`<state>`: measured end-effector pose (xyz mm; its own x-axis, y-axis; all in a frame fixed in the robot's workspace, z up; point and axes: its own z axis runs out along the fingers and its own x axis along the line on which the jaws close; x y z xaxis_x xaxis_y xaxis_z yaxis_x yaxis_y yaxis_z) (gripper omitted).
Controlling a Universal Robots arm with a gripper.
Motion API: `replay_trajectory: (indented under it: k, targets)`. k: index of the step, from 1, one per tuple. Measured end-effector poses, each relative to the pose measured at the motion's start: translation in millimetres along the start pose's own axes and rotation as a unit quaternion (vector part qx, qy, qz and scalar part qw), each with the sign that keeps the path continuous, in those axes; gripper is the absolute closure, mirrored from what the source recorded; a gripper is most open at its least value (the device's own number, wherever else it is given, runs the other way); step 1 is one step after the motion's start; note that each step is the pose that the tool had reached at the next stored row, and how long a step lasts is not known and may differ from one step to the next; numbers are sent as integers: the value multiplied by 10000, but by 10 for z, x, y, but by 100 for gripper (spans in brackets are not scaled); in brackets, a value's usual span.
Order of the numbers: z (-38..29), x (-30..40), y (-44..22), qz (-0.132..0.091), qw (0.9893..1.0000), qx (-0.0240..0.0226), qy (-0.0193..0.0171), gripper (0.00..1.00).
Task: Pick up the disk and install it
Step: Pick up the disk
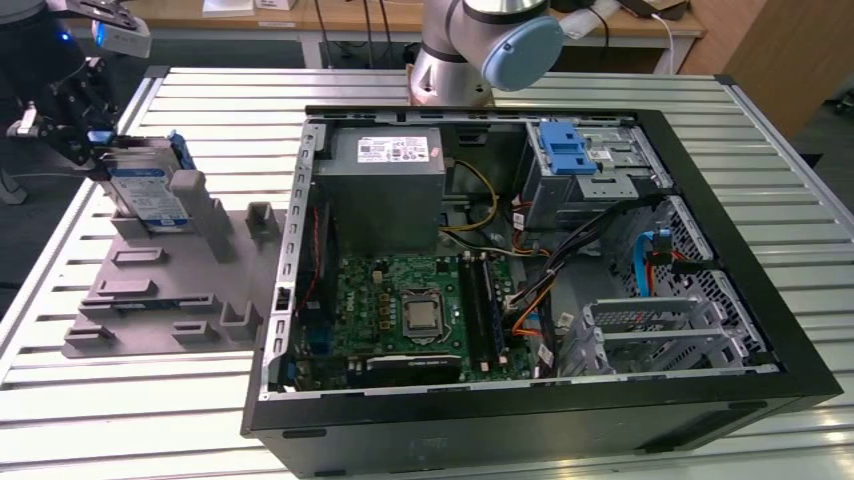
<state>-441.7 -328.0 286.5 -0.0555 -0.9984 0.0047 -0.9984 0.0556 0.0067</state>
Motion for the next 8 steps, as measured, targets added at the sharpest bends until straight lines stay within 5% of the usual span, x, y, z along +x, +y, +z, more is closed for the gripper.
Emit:
replay_trajectory:
  k: [8]
  targets:
    - [0, 0, -1, 0, 10000, 0, 0, 60]
